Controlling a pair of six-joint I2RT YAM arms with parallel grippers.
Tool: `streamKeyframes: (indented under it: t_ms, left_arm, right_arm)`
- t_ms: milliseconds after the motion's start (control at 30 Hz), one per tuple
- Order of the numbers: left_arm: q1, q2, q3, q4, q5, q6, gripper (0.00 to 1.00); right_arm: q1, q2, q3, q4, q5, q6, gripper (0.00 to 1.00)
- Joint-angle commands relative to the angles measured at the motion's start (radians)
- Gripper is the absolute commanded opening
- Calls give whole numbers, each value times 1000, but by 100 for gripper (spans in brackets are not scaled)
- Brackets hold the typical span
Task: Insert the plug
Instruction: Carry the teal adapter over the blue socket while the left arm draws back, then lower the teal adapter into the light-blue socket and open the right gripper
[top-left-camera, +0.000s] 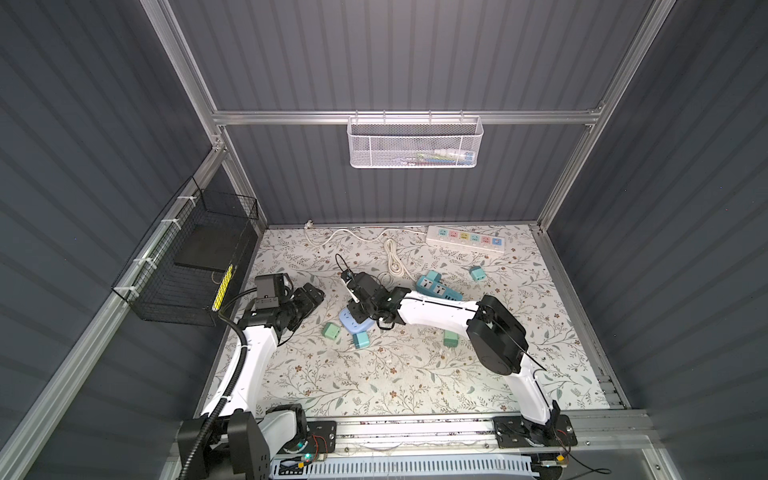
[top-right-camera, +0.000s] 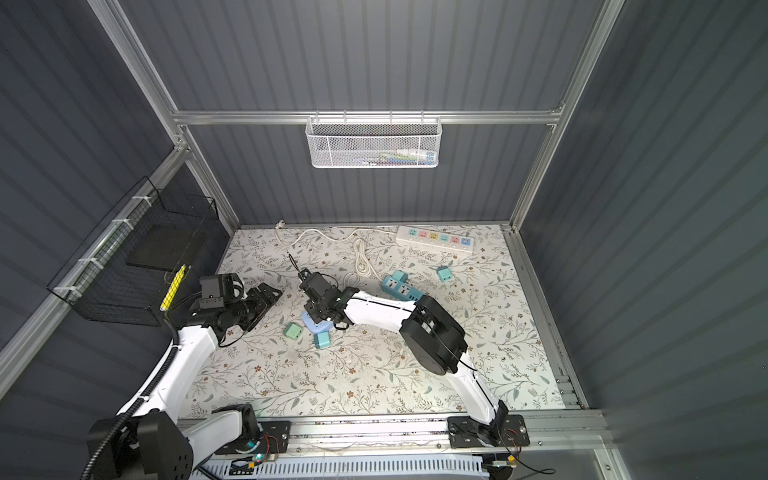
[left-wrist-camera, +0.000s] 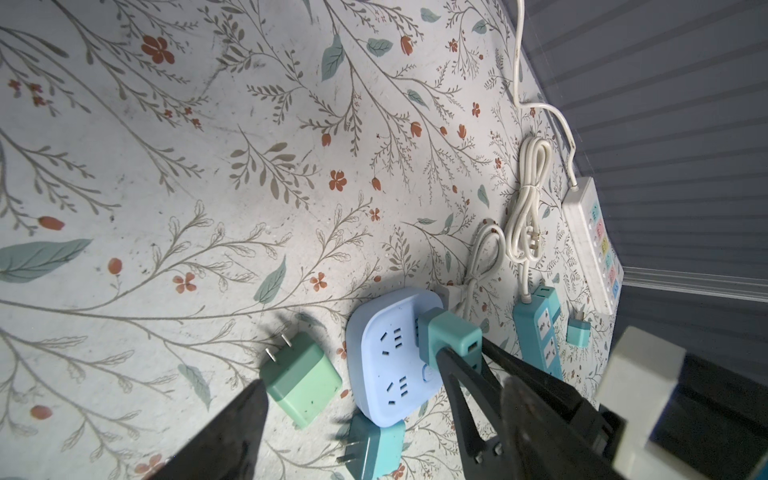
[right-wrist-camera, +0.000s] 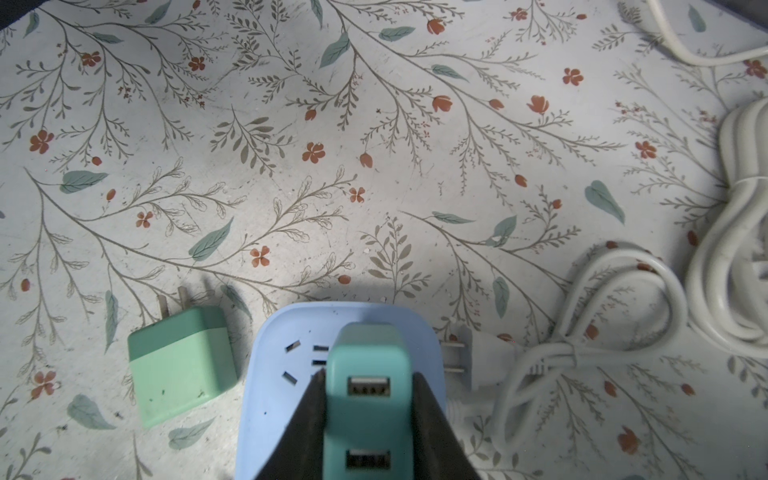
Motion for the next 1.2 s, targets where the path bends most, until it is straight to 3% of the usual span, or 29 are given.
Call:
streamKeyframes:
  t_ms: [0,333,500,600,1000,1167]
  left_arm:
    - [7,-7,4,-17,-3,11,88]
    - [8,15,35,-17,-4,26,88]
    - [8,13,44,-22,-5,45,88]
    - [8,19,39,-15,4,41,88]
    - [7,25,58,-17,10,57,88]
    - [7,29,58,-14,18,60,89]
  right_arm:
    - [-6,93,-82,-152,-33,-2,5]
    - [-9,136,48,-282,-23,-37,3]
    - [-35,91,4,-248,-73,-9,3]
    - [-21,100,-29,-210,-37,-17,2]
    - [-41,195,280,-453,-73,-78,1]
    - [-42,176,298,-481,-55,-76,0]
